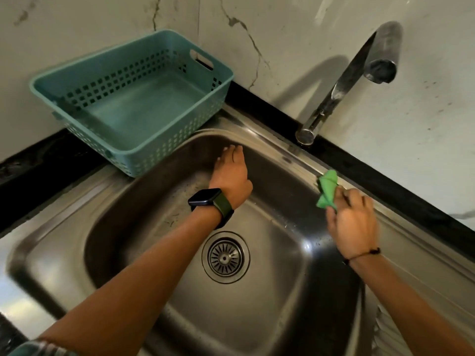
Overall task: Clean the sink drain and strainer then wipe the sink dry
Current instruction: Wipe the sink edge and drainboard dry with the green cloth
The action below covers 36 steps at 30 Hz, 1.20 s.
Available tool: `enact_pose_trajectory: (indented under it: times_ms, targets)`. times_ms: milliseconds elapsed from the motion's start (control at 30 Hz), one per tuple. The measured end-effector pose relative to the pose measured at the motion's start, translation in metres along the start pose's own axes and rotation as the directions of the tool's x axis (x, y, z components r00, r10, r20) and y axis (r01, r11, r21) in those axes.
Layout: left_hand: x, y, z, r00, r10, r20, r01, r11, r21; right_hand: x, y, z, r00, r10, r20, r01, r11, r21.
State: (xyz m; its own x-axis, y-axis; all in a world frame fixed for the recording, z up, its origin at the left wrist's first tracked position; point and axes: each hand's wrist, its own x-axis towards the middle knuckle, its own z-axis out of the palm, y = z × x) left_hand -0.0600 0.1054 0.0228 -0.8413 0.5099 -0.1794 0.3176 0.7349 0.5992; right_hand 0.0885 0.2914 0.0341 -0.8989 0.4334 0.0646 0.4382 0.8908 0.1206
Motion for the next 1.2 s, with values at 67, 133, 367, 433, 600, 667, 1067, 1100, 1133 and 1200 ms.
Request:
enact_pose_trajectory:
  times_ms: [67, 133, 367, 433, 600, 667, 1067, 1100, 1133, 1200]
  targets:
    - [-0.001, 0.005, 0.002, 1.000, 0.015, -0.015, -0.015, 1.000, -0.019, 0.021, -0.030, 0.003, 0.997, -0.075, -0.027, 0.075, 0.997, 0.014]
    - [-0.004, 0.008, 0.002, 0.999, 0.019, -0.043, -0.020, 0.999, -0.035, 0.050, -0.063, 0.007, 0.990, -0.137, -0.034, 0.138, 0.990, 0.041]
    - [-0.026, 0.019, 0.010, 0.995, 0.008, -0.102, -0.012, 0.999, -0.034, 0.106, -0.130, -0.008, 0.954, -0.297, -0.031, 0.299, 0.953, 0.057]
    - [-0.034, 0.030, 0.016, 0.995, 0.013, -0.095, -0.016, 0.999, -0.035, 0.098, -0.106, -0.007, 0.946, -0.318, -0.055, 0.320, 0.947, 0.016]
    - [-0.054, 0.081, 0.048, 0.994, 0.091, -0.055, -0.095, 0.992, -0.088, 0.039, 0.003, 0.004, 0.959, -0.277, -0.060, 0.275, 0.961, -0.031]
    - [-0.065, 0.107, 0.063, 0.990, 0.134, -0.035, -0.138, 0.981, -0.137, 0.005, 0.049, 0.003, 0.984, -0.178, -0.026, 0.177, 0.983, -0.045]
    - [-0.149, 0.200, 0.160, 0.959, 0.280, 0.040, -0.268, 0.946, -0.183, -0.115, 0.168, 0.001, 0.929, 0.357, 0.094, -0.366, 0.925, 0.106]
    - [-0.153, 0.204, 0.166, 0.961, 0.275, 0.022, -0.267, 0.947, -0.181, -0.114, 0.155, 0.003, 0.957, 0.280, 0.070, -0.288, 0.948, 0.134]
    - [-0.156, 0.205, 0.172, 0.965, 0.263, 0.003, -0.259, 0.950, -0.173, -0.114, 0.145, 0.006, 0.979, 0.198, 0.042, -0.202, 0.968, 0.147]
    - [-0.162, 0.205, 0.182, 0.966, 0.257, -0.028, -0.258, 0.961, -0.098, -0.117, 0.142, 0.009, 0.996, 0.089, 0.012, -0.090, 0.986, 0.144]
